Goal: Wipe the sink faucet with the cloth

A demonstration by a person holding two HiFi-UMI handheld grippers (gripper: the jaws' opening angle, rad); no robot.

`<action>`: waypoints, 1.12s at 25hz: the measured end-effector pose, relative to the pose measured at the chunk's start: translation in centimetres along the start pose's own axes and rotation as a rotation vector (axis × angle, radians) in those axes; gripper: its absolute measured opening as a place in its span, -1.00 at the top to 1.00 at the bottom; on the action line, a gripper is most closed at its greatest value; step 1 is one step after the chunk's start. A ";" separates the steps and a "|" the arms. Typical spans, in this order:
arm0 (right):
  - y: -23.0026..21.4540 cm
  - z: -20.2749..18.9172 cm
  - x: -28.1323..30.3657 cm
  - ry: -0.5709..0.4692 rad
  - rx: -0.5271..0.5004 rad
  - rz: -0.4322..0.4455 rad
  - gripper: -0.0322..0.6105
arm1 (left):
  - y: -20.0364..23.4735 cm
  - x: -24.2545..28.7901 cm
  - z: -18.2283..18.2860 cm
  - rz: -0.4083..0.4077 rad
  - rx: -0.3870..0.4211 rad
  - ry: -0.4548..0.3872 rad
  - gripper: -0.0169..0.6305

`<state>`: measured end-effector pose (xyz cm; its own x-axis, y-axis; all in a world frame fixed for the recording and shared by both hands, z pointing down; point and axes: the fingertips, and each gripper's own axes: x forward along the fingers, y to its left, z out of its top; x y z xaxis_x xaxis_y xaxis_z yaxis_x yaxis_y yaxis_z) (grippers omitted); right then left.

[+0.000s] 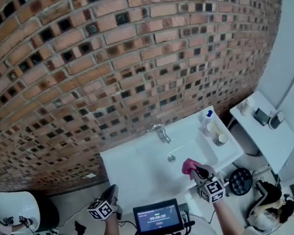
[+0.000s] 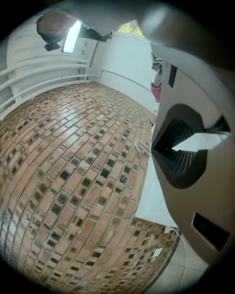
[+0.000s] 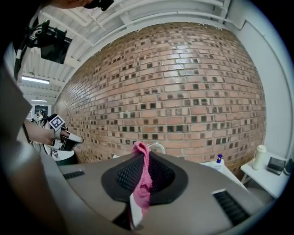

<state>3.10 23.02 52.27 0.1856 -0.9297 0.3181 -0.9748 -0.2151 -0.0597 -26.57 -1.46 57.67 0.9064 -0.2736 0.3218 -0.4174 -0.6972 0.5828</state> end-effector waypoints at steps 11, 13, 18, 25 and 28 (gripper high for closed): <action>-1.9 -0.3 -0.4 -0.049 0.080 -0.039 0.79 | -1.9 0.8 -1.4 -0.023 -0.003 0.036 0.95; -2.3 -0.7 -0.5 -0.044 0.088 -0.055 0.79 | -1.8 0.9 -1.5 -0.022 0.001 0.042 0.95; -3.0 -1.2 -1.2 -0.054 0.127 -0.065 0.79 | -2.2 1.0 -1.6 -0.030 0.007 0.056 0.95; -5.7 1.2 -3.8 -0.149 0.240 -0.151 0.79 | -3.6 1.8 -0.7 -0.056 0.048 0.054 0.95; -6.9 2.5 -4.8 -0.193 0.263 -0.164 0.79 | -4.7 2.4 -0.9 -0.089 0.059 0.048 0.95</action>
<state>9.20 28.20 48.77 0.3813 -0.9104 0.1608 -0.8695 -0.4122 -0.2722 -22.46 1.75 56.33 0.9349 -0.1782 0.3070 -0.3299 -0.7554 0.5661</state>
